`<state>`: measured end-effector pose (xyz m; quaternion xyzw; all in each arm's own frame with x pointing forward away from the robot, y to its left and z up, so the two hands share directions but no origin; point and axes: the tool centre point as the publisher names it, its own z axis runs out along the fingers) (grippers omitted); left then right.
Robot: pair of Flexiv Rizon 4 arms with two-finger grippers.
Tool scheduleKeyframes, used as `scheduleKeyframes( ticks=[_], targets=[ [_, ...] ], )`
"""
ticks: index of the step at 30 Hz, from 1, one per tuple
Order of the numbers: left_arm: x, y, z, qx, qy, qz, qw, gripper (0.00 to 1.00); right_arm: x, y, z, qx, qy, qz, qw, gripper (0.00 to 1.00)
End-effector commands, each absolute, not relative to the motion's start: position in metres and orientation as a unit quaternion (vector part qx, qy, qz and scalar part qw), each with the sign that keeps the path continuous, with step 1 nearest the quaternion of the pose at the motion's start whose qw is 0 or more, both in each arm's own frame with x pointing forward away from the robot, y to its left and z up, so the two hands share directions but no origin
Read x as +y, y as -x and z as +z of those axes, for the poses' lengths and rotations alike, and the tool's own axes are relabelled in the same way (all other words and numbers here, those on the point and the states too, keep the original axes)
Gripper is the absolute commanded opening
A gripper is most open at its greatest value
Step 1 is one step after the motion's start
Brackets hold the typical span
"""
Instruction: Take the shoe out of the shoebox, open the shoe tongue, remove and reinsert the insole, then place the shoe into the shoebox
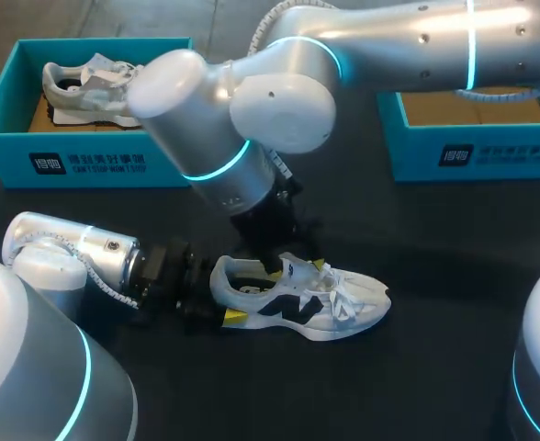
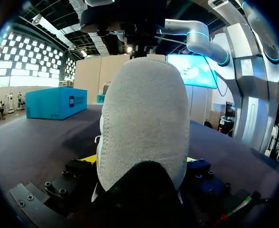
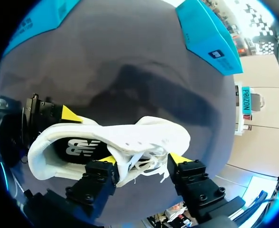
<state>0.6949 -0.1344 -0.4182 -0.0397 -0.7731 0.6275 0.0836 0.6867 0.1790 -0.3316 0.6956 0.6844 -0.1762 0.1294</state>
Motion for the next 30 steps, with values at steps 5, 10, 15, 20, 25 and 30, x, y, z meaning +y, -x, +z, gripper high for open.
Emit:
scheduleKeyframes(
  ticks=[5,10,15,20,25,30],
  targets=[
    [-0.133,-0.695,-0.420,-0.773,0.040,0.627,0.084,0.00,0.176,-0.676,-0.332,0.584,-0.785,-0.146,0.146,0.49],
    [-0.133,-0.695,-0.420,-0.773,0.040,0.627,0.084,0.00,0.172,-0.677,-0.328,0.587,-0.783,-0.147,0.143,0.48],
    [-0.133,-0.695,-0.420,-0.773,0.040,0.627,0.084,0.00,0.169,-0.677,-0.323,0.585,-0.784,-0.150,0.143,0.47],
    [-0.133,-0.695,-0.420,-0.773,0.040,0.627,0.084,0.00,0.174,-0.676,-0.329,0.593,-0.783,-0.145,0.124,0.45],
    [-0.133,-0.695,-0.420,-0.773,0.040,0.627,0.084,0.00,0.176,-0.676,-0.333,0.597,-0.782,-0.144,0.109,0.41],
    [-0.133,-0.695,-0.420,-0.773,0.040,0.627,0.084,0.00,0.175,-0.674,-0.328,0.598,-0.782,-0.145,0.101,0.33]
  ],
)
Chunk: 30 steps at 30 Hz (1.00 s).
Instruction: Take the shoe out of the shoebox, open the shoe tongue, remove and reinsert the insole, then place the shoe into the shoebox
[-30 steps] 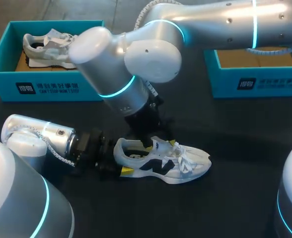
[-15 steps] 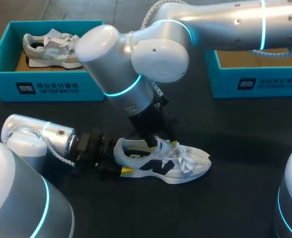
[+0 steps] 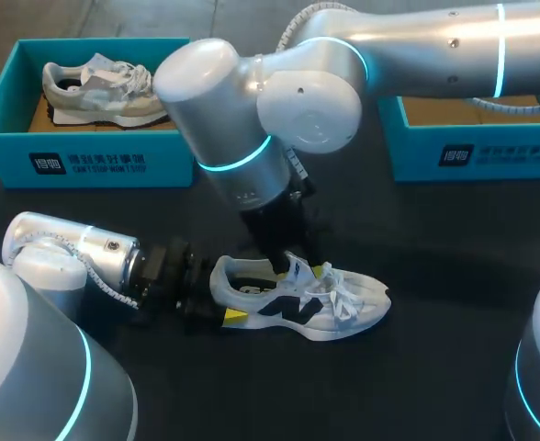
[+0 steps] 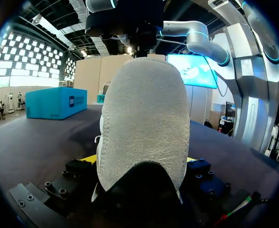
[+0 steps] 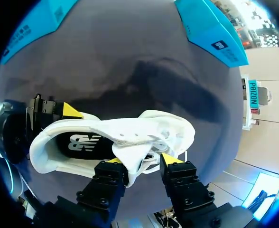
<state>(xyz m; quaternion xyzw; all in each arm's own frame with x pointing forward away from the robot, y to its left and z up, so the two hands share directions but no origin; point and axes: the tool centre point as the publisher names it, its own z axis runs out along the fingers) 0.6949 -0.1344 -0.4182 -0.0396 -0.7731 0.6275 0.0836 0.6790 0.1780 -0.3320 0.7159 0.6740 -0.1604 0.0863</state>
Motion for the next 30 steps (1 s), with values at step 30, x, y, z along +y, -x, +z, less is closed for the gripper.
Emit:
scheduleKeyframes(
  ticks=[30],
  targets=[
    [-0.1328,-0.6954,-0.4196,-0.773,0.040,0.627,0.084,0.00,0.1712,-0.6751,-0.3211,0.654,-0.742,-0.145,0.002,0.00]
  ],
)
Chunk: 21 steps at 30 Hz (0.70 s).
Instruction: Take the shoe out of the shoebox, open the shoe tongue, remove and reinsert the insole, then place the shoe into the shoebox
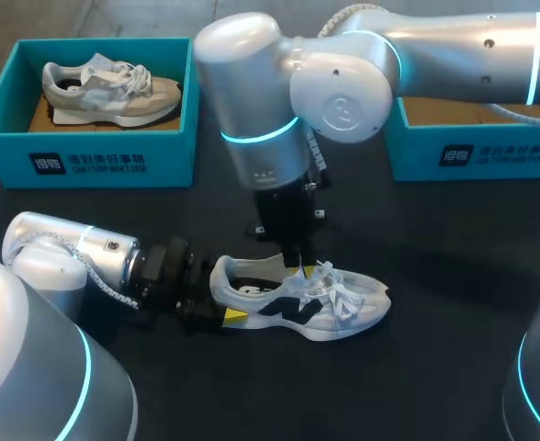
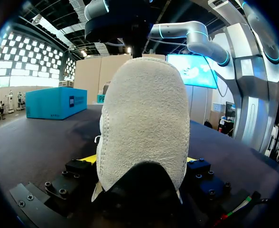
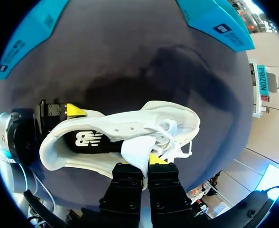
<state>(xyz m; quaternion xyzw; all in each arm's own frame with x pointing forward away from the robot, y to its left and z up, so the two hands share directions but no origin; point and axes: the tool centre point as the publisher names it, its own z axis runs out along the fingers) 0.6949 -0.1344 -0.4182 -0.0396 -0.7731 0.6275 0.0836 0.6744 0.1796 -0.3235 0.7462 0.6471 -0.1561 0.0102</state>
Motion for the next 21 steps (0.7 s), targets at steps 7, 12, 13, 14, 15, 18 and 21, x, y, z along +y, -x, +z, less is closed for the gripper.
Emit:
scheduleKeyframes(
  ticks=[7,12,13,14,15,18,21],
  targets=[
    [-0.133,-0.695,-0.420,-0.773,0.040,0.627,0.084,0.00,0.156,-0.672,-0.312,0.681,-0.725,-0.101,-0.012,0.00],
    [-0.133,-0.695,-0.420,-0.773,0.040,0.627,0.084,0.00,0.142,-0.670,-0.307,0.694,-0.716,-0.072,-0.021,0.00],
    [-0.133,-0.695,-0.420,-0.773,0.040,0.627,0.084,0.00,0.139,-0.670,-0.306,0.699,-0.712,-0.058,-0.023,0.00],
    [-0.133,-0.695,-0.420,-0.773,0.040,0.627,0.084,0.00,0.136,-0.669,-0.307,0.703,-0.709,-0.049,-0.028,0.00],
    [-0.133,-0.695,-0.420,-0.773,0.040,0.627,0.084,0.00,0.133,-0.669,-0.307,0.702,-0.710,-0.048,-0.032,0.00],
    [-0.133,-0.695,-0.420,-0.773,0.040,0.627,0.084,0.00,0.125,-0.668,-0.309,0.710,-0.702,-0.021,-0.040,0.00],
    [-0.133,-0.695,-0.420,-0.773,0.040,0.627,0.084,0.00,0.115,-0.667,-0.314,0.713,-0.699,0.002,-0.052,0.00]
  ],
)
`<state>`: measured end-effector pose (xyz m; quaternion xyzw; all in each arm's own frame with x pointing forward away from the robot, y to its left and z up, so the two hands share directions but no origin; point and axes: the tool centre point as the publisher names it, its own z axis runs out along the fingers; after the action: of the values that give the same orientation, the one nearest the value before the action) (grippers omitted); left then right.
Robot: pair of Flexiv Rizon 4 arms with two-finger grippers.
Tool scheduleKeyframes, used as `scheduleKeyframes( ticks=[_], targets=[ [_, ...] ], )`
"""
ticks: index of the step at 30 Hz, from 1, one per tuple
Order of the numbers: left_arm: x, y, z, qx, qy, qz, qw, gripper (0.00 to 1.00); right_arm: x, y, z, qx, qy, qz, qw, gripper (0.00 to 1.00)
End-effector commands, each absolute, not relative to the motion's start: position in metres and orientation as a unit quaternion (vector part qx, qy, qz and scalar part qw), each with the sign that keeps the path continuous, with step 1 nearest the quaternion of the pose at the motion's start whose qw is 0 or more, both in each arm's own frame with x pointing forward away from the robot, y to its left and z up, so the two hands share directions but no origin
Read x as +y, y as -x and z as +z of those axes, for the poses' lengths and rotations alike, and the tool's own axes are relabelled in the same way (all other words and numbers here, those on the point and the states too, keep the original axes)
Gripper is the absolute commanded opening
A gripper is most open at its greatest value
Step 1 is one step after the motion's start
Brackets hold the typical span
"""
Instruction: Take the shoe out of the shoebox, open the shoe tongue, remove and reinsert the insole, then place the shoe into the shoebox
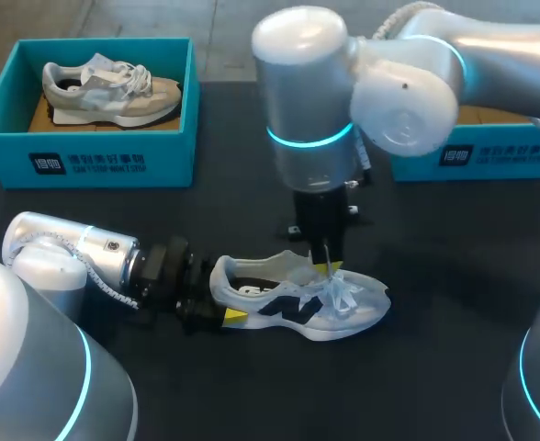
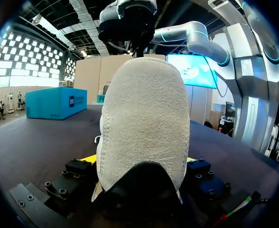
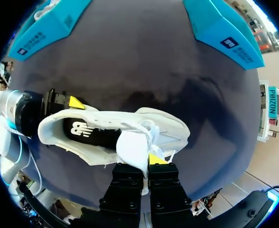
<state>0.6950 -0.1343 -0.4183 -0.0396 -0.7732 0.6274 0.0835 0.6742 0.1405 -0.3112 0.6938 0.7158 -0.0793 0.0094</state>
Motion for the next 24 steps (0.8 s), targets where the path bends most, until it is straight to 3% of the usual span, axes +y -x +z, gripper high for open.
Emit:
scheduleKeyframes(
  ticks=[1,24],
  targets=[
    [-0.133,-0.695,-0.420,-0.773,0.040,0.627,0.084,0.00,0.113,-0.667,-0.316,0.716,-0.696,0.020,-0.055,0.00],
    [-0.133,-0.695,-0.420,-0.773,0.040,0.627,0.084,0.00,0.097,-0.663,-0.344,0.710,-0.683,0.131,-0.107,0.01]
  ],
)
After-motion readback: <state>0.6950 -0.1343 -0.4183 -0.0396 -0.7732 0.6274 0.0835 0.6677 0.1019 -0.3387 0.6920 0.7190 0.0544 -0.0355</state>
